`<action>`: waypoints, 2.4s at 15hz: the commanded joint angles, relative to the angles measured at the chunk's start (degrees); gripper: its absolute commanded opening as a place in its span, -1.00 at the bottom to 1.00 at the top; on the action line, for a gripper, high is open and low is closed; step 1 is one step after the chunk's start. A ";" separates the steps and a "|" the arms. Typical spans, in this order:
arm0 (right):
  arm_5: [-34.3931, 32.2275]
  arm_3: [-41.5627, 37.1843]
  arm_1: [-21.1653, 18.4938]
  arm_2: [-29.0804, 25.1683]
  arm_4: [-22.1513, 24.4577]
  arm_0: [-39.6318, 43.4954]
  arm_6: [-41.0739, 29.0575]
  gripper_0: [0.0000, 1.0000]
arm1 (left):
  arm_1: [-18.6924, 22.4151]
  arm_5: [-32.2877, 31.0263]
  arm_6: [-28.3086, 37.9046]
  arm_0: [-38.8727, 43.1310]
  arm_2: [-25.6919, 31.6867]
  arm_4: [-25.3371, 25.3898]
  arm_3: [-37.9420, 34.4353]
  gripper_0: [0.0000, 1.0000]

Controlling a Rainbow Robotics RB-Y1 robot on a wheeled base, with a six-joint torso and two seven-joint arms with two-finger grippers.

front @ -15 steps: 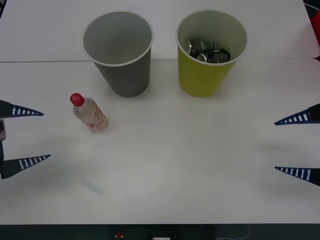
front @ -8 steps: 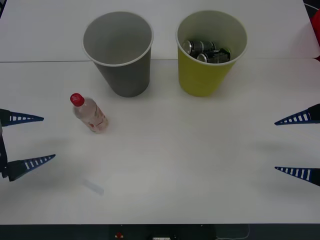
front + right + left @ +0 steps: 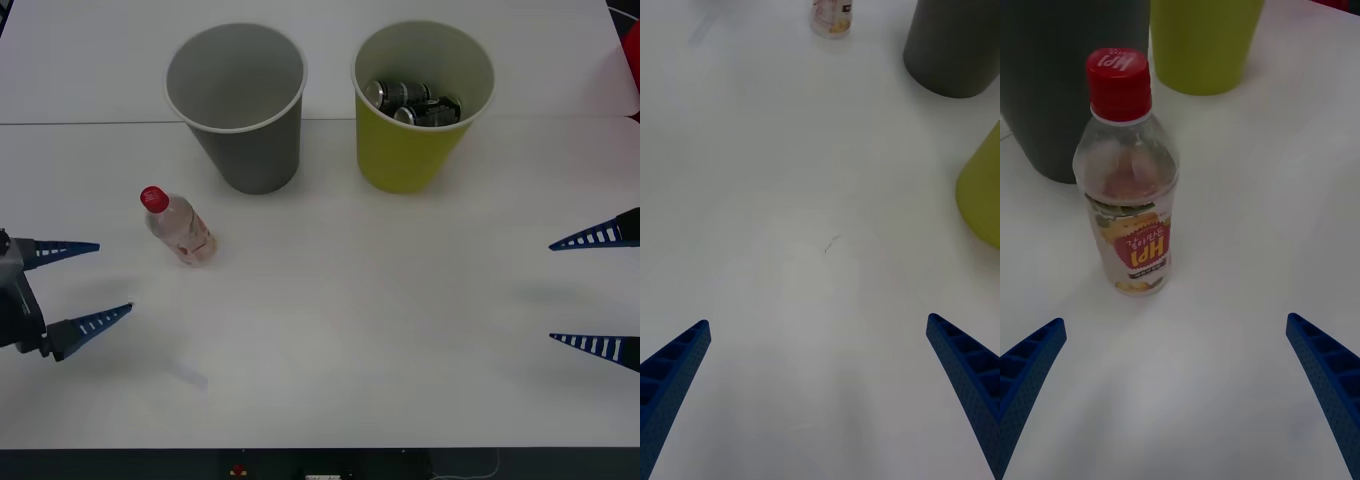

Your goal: Put the can into the green bin and the plastic bottle into the gray bin

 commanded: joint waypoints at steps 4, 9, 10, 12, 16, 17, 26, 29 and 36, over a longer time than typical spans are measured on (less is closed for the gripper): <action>0.00 0.00 0.00 0.00 0.00 0.00 0.00 1.00 | -8.62 3.14 -1.53 -0.51 -1.68 -0.18 1.86 1.00; 0.00 0.00 0.00 0.00 0.00 0.00 0.00 1.00 | -14.33 7.62 -1.79 -2.80 -5.72 1.14 3.36 1.00; 0.00 0.00 0.00 0.00 0.00 0.00 0.00 1.00 | -14.86 9.64 -1.97 -3.24 -6.77 1.75 3.36 1.00; 0.00 0.00 0.00 0.00 0.00 0.00 0.00 1.00 | -16.44 13.95 -2.50 -4.12 -8.53 2.63 3.27 1.00; 0.00 0.00 0.00 0.00 0.00 0.00 0.00 1.00 | -19.61 20.98 -3.55 -5.96 -10.64 3.34 3.36 1.00; 0.00 0.00 0.00 0.00 0.00 0.00 0.00 1.00 | -20.66 21.77 -3.90 -6.31 -10.55 3.25 3.36 1.00; 0.00 0.00 0.00 0.00 0.00 0.00 0.00 1.00 | -26.11 29.24 -4.52 -11.50 -12.84 1.14 4.15 1.00; 0.00 0.00 0.00 0.00 0.00 0.00 0.00 1.00 | -26.46 29.24 -4.52 -13.87 -13.54 0.87 6.35 1.00; 0.00 0.00 0.00 0.00 0.00 0.00 0.00 1.00 | -26.81 29.24 -4.61 -15.01 -13.54 -0.44 7.22 -1.00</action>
